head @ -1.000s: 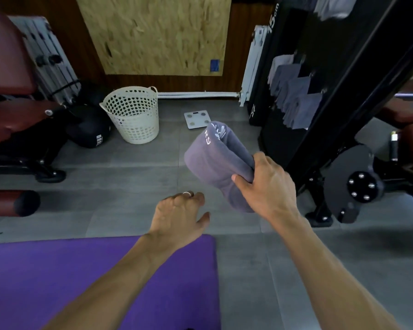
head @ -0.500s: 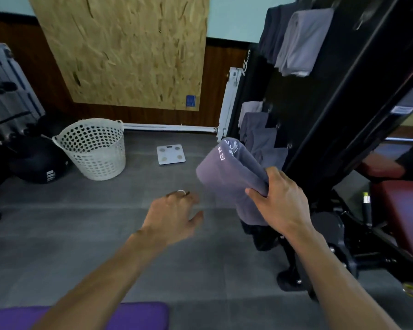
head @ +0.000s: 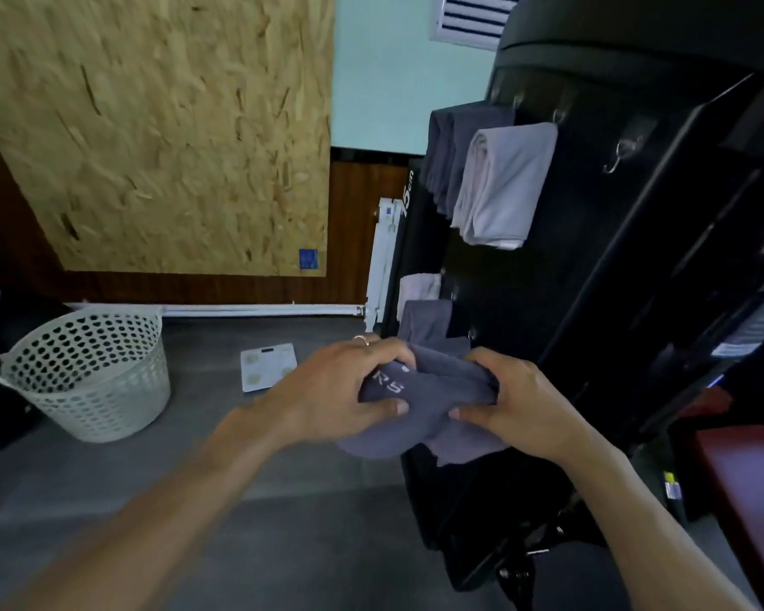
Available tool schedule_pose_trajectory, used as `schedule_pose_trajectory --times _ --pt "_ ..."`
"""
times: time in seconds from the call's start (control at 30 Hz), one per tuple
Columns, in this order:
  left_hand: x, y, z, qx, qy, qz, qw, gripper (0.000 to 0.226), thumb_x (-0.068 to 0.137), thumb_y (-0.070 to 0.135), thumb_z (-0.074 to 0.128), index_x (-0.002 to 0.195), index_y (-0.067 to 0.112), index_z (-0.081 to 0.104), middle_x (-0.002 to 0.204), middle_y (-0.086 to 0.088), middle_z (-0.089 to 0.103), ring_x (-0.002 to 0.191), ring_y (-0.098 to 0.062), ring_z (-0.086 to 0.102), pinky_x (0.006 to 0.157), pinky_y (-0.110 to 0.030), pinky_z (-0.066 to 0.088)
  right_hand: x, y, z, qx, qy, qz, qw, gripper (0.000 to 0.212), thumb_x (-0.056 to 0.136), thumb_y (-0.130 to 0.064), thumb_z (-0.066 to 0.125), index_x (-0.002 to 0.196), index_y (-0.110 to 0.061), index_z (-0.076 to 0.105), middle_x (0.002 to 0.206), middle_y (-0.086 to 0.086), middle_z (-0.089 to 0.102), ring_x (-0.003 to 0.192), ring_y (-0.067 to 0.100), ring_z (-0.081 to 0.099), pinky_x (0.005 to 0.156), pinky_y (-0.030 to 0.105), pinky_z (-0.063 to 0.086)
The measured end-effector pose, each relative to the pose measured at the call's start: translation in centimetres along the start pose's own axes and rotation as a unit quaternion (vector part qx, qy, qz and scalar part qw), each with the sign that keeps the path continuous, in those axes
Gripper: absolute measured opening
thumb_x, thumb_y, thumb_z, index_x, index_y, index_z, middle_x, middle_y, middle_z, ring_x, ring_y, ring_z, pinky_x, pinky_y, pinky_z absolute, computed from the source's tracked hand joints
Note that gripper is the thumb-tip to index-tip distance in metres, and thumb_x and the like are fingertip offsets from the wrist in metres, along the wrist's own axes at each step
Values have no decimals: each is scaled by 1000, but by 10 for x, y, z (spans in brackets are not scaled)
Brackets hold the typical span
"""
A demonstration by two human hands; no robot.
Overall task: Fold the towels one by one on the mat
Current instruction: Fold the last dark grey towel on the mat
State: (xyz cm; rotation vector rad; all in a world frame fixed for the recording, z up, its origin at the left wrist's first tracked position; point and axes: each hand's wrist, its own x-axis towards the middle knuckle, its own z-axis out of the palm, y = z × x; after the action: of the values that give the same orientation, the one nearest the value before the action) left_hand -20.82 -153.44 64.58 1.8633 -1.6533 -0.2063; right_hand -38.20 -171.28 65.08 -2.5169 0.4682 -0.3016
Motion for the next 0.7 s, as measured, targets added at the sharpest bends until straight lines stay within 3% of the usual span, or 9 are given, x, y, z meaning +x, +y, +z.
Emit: schedule_pose_trajectory --times 0.1,0.17,0.23,0.3,0.4,0.47,0.57,0.7 --pt "46 -3 -9 -62 0 -4 998 30 75 38 76 98 32 57 91 13 65 84 -7 61 74 -37 49 27 11 -22 75 -54 32 995 72 68 -40 78 133 -31 49 124 -15 59 115 0 55 99 30 48" --pt "77 -5 -14 -107 -24 -24 994 34 72 36 82 96 30 59 88 10 64 82 -4 61 73 -30 51 42 12 -32 120 -24 10 992 61 78 -36 77 133 -29 52 132 -15 54 123 -4 48 101 17 39" --pt "107 -7 -18 -156 -53 -39 986 35 69 31 86 92 25 60 83 7 63 75 -2 58 65 -21 45 55 12 -38 143 52 1 988 24 85 -25 73 108 -22 67 120 -12 58 113 -3 54 92 10 40" --pt "137 -13 -21 -190 -88 -39 977 35 68 30 87 88 23 59 77 8 61 69 -2 56 61 -20 42 67 15 -42 141 96 15 985 3 88 -21 69 90 -21 66 101 -10 61 96 2 60 83 14 44" --pt "177 -27 -29 -270 -174 -26 947 24 79 33 75 92 19 60 78 10 60 73 -2 59 56 -24 46 84 23 -50 140 127 35 981 10 94 -19 61 84 -19 60 79 0 60 73 10 57 67 22 45" --pt "202 -34 -36 -324 -225 -42 918 27 81 32 61 100 13 63 95 4 61 87 -10 63 54 -27 51 90 28 -54 161 176 44 970 11 95 -16 59 83 -16 58 75 2 59 69 7 53 65 18 42" --pt "242 -38 -43 -318 -250 -32 914 41 73 29 55 109 12 64 120 2 53 105 -15 57 53 -29 51 100 30 -61 176 242 57 952 13 94 -15 60 81 -18 59 69 -8 56 65 1 50 62 15 39" --pt "282 -29 -45 -344 -284 4 895 25 85 27 57 104 13 64 89 4 65 77 -8 63 48 -25 49 109 37 -76 226 341 87 908 14 93 -19 62 79 -19 62 69 -4 62 66 3 55 63 18 42"
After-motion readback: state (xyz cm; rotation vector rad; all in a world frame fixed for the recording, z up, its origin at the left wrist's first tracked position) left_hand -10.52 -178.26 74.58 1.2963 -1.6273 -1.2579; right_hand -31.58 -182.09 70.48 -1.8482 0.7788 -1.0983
